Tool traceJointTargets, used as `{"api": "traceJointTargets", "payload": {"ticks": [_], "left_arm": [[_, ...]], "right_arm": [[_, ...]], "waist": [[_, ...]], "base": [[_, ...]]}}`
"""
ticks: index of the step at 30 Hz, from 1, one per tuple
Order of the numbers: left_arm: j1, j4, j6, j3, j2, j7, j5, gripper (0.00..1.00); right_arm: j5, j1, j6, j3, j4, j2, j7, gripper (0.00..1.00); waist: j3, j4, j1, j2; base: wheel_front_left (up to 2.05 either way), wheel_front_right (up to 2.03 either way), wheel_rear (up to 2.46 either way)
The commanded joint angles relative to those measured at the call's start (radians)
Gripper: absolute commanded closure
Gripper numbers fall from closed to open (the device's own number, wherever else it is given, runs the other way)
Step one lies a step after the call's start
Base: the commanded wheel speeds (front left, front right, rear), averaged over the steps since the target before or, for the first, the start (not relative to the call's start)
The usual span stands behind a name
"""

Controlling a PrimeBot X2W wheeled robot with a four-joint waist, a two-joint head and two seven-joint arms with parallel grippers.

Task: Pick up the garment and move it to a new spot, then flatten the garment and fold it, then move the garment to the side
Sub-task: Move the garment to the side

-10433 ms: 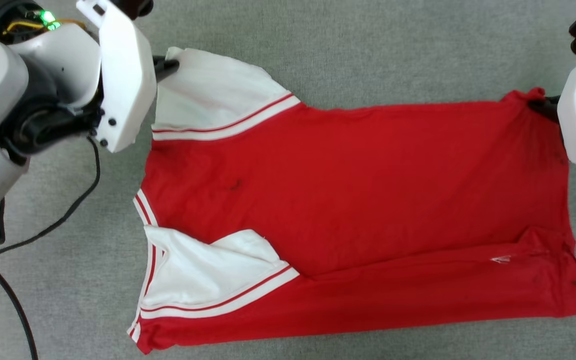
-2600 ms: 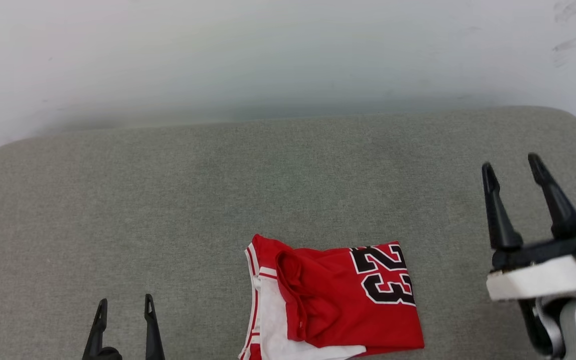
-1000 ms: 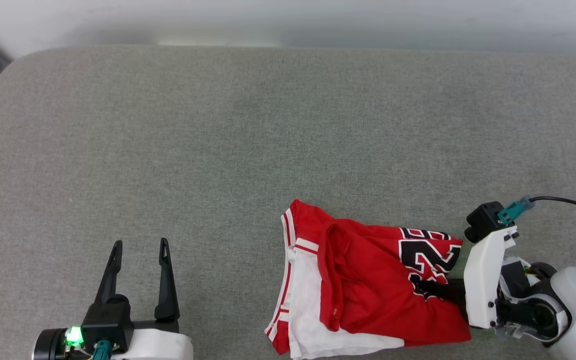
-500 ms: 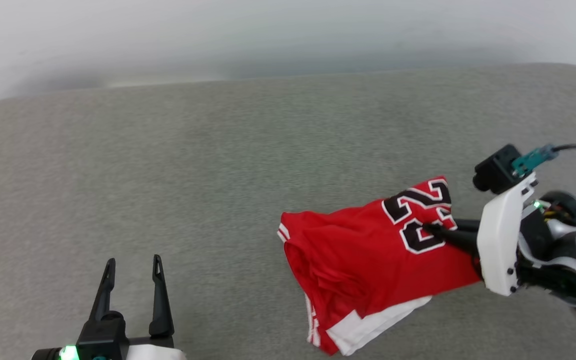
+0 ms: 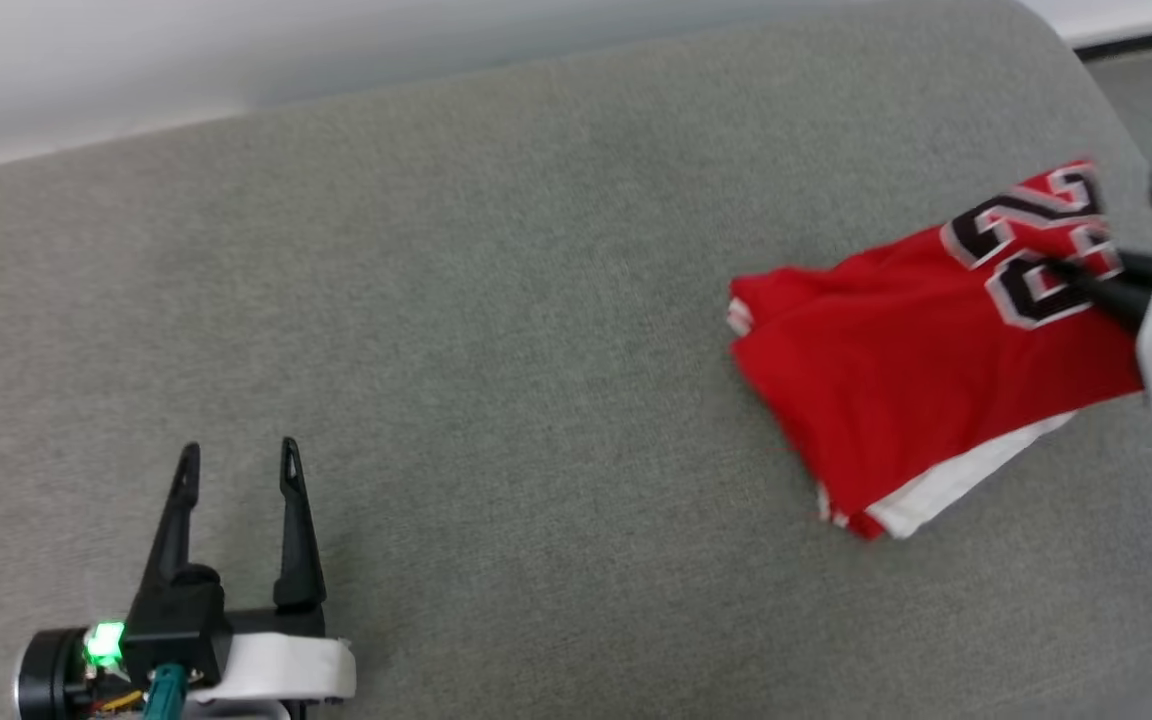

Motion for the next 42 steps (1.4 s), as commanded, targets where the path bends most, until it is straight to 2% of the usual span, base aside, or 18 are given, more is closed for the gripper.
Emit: {"api": "traceJointTargets", "payload": {"ticks": [1, 6, 14, 20, 26, 27, 28, 31, 32, 36, 42], "left_arm": [[-0.035, -0.01, -0.009, -0.002, 0.016, -0.002, 0.011, 0.0], [-0.068, -0.026, -0.016, -0.008, 0.043, -0.002, 0.023, 0.0], [-0.108, -0.08, -0.005, -0.01, 0.082, -0.002, 0.03, 0.0], [-0.13, -0.112, 0.005, -0.02, 0.102, -0.002, 0.031, 0.0], [-0.133, -0.119, 0.018, -0.035, 0.1, -0.002, 0.022, 0.0], [-0.131, -0.117, 0.02, -0.037, 0.098, -0.002, 0.022, 0.0], [-0.129, -0.115, 0.023, -0.039, 0.095, -0.002, 0.02, 0.0], [-0.116, -0.107, 0.031, -0.047, 0.087, -0.002, 0.014, 0.0], [-0.1, -0.099, 0.042, -0.051, 0.075, -0.002, 0.01, 0.0], [-0.073, -0.094, 0.057, -0.05, 0.059, -0.002, 0.002, 0.0], [-0.03, -0.088, 0.072, -0.048, 0.036, -0.002, -0.011, 0.0]], "right_arm": [[-0.045, -0.044, -0.001, -0.008, 0.044, -0.035, -0.023, 1.0], [-0.105, -0.095, -0.001, -0.025, 0.158, -0.076, -0.064, 1.0], [-0.151, -0.173, -0.001, -0.116, 0.426, -0.072, -0.15, 1.0], [-0.196, -0.214, -0.001, -0.184, 0.578, -0.037, -0.218, 1.0], [-0.246, -0.218, -0.001, -0.206, 0.676, 0.017, -0.255, 1.0], [-0.259, -0.223, -0.001, -0.214, 0.693, 0.021, -0.266, 0.59], [-0.282, -0.229, -0.001, -0.224, 0.712, 0.027, -0.281, 0.0], [-0.337, -0.241, -0.001, -0.251, 0.756, 0.052, -0.316, 0.0], [-0.411, -0.255, -0.001, -0.278, 0.777, 0.064, -0.384, 0.0], [-0.516, -0.267, -0.001, -0.332, 0.773, 0.102, -0.526, 0.0], [-0.672, -0.238, -0.001, -0.438, 0.729, 0.218, -0.766, 0.0]], "waist": [[0.09, -0.047, -0.0001, 0.0], [0.156, -0.05, -0.0001, 0.0], [0.264, -0.049, -0.0001, 0.0], [0.313, -0.044, -0.0001, 0.0], [0.307, -0.033, -0.0001, 0.0], [0.3, -0.03, -0.0001, 0.0], [0.293, -0.027, -0.0001, 0.0], [0.257, -0.012, -0.0001, 0.0], [0.212, 0.003, -0.0001, 0.0], [0.153, 0.018, -0.0001, 0.0], [0.07, 0.047, -0.0001, 0.0]], "base": [[0.0, 0.0, 0.0], [0.0, 0.0, 0.0], [0.0, 0.0, 0.0], [0.0, 0.0, 0.0], [0.0, 0.0, 0.0], [0.0, 0.0, 0.0], [0.0, 0.0, 0.0], [0.0, 0.0, 0.0], [0.0, 0.0, 0.0], [0.0, 0.0, 0.0], [0.0, 0.0, 0.0]]}}
